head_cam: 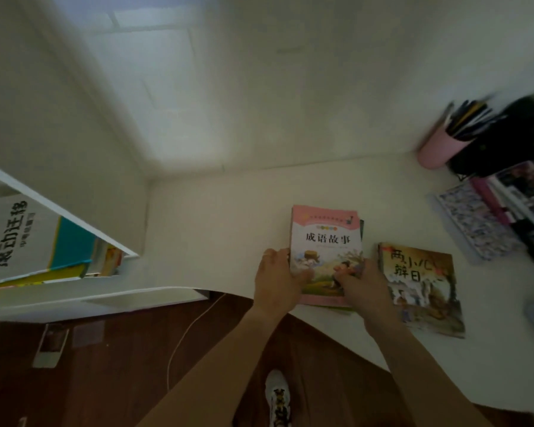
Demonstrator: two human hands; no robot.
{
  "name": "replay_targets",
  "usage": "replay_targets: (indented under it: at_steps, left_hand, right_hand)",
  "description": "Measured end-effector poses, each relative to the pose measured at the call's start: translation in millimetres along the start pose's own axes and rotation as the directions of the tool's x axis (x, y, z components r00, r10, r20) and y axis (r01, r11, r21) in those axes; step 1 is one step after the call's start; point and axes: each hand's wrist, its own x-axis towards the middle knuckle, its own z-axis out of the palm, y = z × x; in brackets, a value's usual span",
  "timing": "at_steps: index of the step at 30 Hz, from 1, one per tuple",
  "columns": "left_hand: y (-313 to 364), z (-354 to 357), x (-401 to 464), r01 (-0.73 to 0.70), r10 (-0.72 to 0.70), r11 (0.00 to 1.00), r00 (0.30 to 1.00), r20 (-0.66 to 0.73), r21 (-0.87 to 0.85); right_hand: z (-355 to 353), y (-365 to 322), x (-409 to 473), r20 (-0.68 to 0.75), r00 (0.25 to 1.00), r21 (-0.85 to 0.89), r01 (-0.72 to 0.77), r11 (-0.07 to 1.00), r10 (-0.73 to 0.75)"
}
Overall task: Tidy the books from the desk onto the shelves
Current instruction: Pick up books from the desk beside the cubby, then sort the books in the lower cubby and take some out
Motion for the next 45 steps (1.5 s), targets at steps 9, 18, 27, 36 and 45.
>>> replay_targets:
  at_steps: [9, 18, 27, 36, 45]
  left_hand:
    - [-21.8, 21.4, -9.1, -0.054, 0.055, 0.998, 0.997, 0.052, -0.018]
    - [-15.6, 8.7, 0.3, 0.113, -0.094, 0.984, 0.986, 0.139, -0.137]
    - [-100.3, -138.0, -47.3, 0.266, -0.412, 0.818, 0.89, -0.195, -0.511]
    - [-241.6, -277.2, -108.1, 0.254, -0.728, 0.551, 0.612, -0.309, -0.795]
    - [-295.1, -311.2, -88.1, 0.094, -0.776, 0.138, 0.629, -0.049, -0.986]
  right_hand:
    - [9.2, 29.9, 11.4, 0.002, 0.991, 0.185, -0.13, 0.974, 0.132]
    - [12.0, 17.9, 3.5, -0.03, 0.996, -0.043, -0.087, 0.995, 0.086]
    - [137.0, -96.9, -79.9, 0.254, 0.699, -0.321, 0.713, 0.624, -0.668]
    - [317.5, -188.6, -183.0, 0.483, 0.187, -0.171, 0.978, 0.118, -0.855]
    - [405.5, -258.6, -160.7, 0.664, 0.132, -0.479, 0.831, -0.283, -0.736]
